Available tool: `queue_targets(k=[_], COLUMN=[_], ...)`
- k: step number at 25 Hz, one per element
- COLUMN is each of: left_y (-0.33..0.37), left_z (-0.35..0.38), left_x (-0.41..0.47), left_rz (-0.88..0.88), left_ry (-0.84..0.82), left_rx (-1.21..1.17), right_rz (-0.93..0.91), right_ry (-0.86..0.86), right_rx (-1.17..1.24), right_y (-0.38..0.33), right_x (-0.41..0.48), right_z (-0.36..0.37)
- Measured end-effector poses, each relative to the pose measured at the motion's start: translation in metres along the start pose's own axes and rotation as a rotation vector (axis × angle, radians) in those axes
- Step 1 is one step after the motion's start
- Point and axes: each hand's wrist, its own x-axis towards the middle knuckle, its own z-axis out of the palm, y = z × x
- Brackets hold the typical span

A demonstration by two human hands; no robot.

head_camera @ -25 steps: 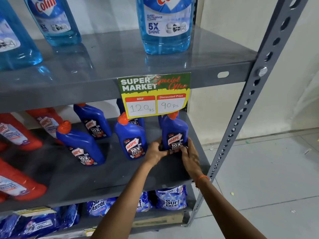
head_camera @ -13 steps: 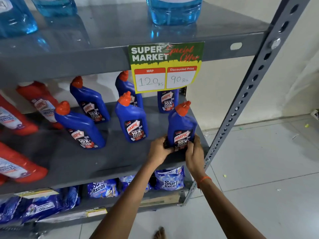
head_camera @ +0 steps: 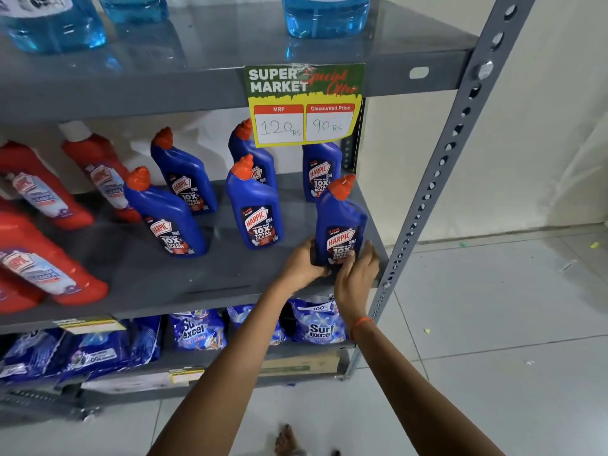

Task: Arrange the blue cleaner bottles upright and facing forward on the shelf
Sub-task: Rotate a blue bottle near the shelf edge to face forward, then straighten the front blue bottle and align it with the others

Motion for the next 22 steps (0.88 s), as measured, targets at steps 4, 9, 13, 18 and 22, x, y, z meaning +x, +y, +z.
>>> queue_targets(k=[4, 9, 13, 18, 22], left_y=[-0.006, -0.022, -0.053, -0.058, -0.062], left_z=[-0.019, -0.071, -0.109, -0.133, -0.139], left_x=[-0.021, -0.045, -0.026, 0.011, 0.022], left_rz=[0.009, 0.092, 0.035, 0.053, 0.067], left_ry=[0.172, 0.690, 0.614, 0.199, 0.082], left_rx=[0.113, 0.177, 0.066, -0.007, -0.030], right_rz=[0.000, -0.128, -0.094, 0.017, -0.001], right_ry=[0.097, -0.167, -0.133, -0.184, -0.289], right_rx=[0.219, 0.269, 0.039, 0.039, 0.057], right_y=[-0.022, -0.050, -0.051, -0.042, -0.036], right_x=[-0.037, -0.050, -0.024, -0.007, -0.002], right_z=[0.020, 0.069, 0.123, 0.149, 0.136])
